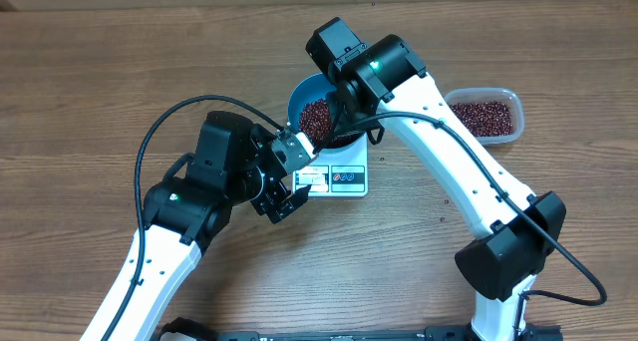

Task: Scoop item into bowl and weigh 150g on scale

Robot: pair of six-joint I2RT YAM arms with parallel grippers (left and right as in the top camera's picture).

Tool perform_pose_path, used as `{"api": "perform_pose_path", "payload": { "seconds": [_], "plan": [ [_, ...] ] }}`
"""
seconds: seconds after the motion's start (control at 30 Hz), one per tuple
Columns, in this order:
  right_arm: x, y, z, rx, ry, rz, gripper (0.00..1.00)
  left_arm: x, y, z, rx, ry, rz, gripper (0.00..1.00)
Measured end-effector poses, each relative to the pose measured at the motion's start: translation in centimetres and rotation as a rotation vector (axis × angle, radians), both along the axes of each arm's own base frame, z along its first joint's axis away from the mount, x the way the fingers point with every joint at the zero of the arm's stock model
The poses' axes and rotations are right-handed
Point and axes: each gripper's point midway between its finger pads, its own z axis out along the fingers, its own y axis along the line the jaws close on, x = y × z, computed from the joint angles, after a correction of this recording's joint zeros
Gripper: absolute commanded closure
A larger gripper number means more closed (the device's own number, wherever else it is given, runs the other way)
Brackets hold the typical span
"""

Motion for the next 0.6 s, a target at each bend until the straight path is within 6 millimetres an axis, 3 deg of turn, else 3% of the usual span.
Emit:
{"api": "perform_pose_path", "payload": {
  "seconds": [0.23, 0.43, 0.6],
  "plan": [
    [0.0, 0.2, 0.0, 0.009, 0.001, 0.001, 0.96, 0.0, 0.0, 0.0, 0.000, 0.000, 0.000, 0.00],
    [-0.4, 1.8, -0.1, 0.120, 0.050, 0.015, 0.96, 0.0, 0.0, 0.0, 0.000, 0.000, 0.000, 0.00],
    [-0.1, 1.5, -0.2, 0.202, 0.094, -0.010, 0.96, 0.0, 0.0, 0.0, 0.000, 0.000, 0.000, 0.01]
  ]
}}
